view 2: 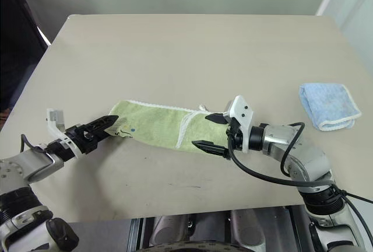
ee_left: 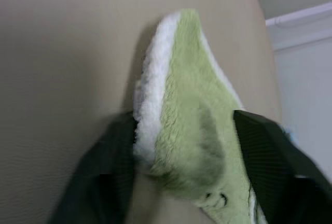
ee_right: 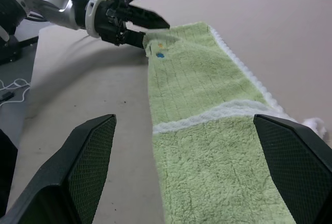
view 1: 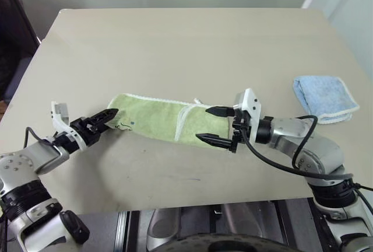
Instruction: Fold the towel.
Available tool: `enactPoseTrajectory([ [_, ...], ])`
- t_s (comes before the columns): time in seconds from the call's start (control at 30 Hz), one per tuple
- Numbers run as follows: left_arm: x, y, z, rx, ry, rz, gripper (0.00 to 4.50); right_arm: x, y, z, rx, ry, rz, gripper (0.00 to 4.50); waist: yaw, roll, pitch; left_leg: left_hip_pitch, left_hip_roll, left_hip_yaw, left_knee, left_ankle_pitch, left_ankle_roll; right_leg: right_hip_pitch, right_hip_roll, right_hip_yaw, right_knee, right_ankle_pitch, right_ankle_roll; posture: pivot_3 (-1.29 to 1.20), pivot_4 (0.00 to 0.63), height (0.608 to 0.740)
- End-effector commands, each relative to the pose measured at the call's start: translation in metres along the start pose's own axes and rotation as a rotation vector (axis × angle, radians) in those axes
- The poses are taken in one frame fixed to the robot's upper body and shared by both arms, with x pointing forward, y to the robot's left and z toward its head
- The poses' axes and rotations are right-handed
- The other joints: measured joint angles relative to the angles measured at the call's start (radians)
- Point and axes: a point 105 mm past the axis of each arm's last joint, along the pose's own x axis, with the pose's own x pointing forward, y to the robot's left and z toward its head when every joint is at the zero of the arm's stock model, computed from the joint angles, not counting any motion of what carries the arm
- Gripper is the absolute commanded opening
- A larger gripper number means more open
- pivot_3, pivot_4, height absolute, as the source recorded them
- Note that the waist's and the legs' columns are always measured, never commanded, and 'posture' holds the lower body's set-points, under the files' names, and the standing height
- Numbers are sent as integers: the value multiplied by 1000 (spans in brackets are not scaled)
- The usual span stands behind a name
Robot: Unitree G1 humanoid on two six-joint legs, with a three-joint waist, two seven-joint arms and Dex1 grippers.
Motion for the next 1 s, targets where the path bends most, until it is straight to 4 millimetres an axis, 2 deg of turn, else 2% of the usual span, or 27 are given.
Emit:
enactPoseTrajectory([
  [0.03, -2, -7, 9, 14, -24, -34, 1487, -2, 0, 14, -41, -34, -10, 4500, -1, -1, 0, 0, 0, 0, 0, 0, 0, 0, 0, 0, 0, 0, 0, 0, 150, 703],
  [0.17, -3, -7, 11, 26, -30, -30, 20, -2, 1, 13, -40, -33, -11, 4500, -1, -2, 1, 0, 0, 0, 0, 0, -1, 0, 0, 0, 0, 0, -1, 0, 150, 703],
  [0.27, -4, -6, 16, 50, -50, -20, 20, -3, 2, 13, -39, -30, -10, 4500, -1, -3, 2, 0, 0, 0, 0, 0, -1, 0, 0, 0, 0, 0, -1, 0, 150, 703],
  [0.33, -3, -15, 19, 83, -48, -50, 20, -5, 2, 14, -42, -31, -8, 4500, -1, -3, 2, 0, 0, 0, 0, -1, -1, 0, 1, 0, 0, 0, -1, 0, 150, 703],
  [0.43, 2, -35, 18, 153, -12, -112, 20, -8, 2, 15, -45, -31, -9, 4500, 0, -5, 3, 0, 0, 0, 0, 0, -1, 0, 1, 0, 0, 0, -1, 0, 150, 703],
  [0.57, 16, -73, 13, 282, 63, -223, 20, -13, 0, 16, -50, -30, -29, 4500, 3, -8, 4, -2, 0, -1, 0, 0, 0, 0, 1, 0, 0, 2, -5, 0, 150, 703],
  [0.67, 26, -100, -1, 374, 137, -315, 20, -17, -1, 17, -54, -28, -55, 4500, 3, -8, 4, -2, 0, -1, 0, 0, 0, -1, 1, 0, -1, 4, -7, 0, 150, 703],
  [0.77, 33, -118, -18, 448, 220, -379, 20, -24, -2, 16, -54, -22, -83, 4500, 1, -8, 4, -2, 0, 0, 0, 1, -4, -1, 1, 0, -1, 3, -7, 0, 150, 703],
  [0.8, 35, -122, -22, 462, 239, -393, 20, -25, -2, 16, -54, -22, -89, 4500, 1, -8, 4, -2, 0, 0, 0, 4, -9, -1, 1, 0, -1, 3, -7, 0, 150, 703],
  [1.0, 44, -137, -50, 536, 376, -477, 20, -37, -2, 17, -54, -22, -156, 4500, 1, -8, 4, -2, 0, 0, 0, 3, -9, -1, 0, 0, -1, 0, -6, 0, 150, 703],
])
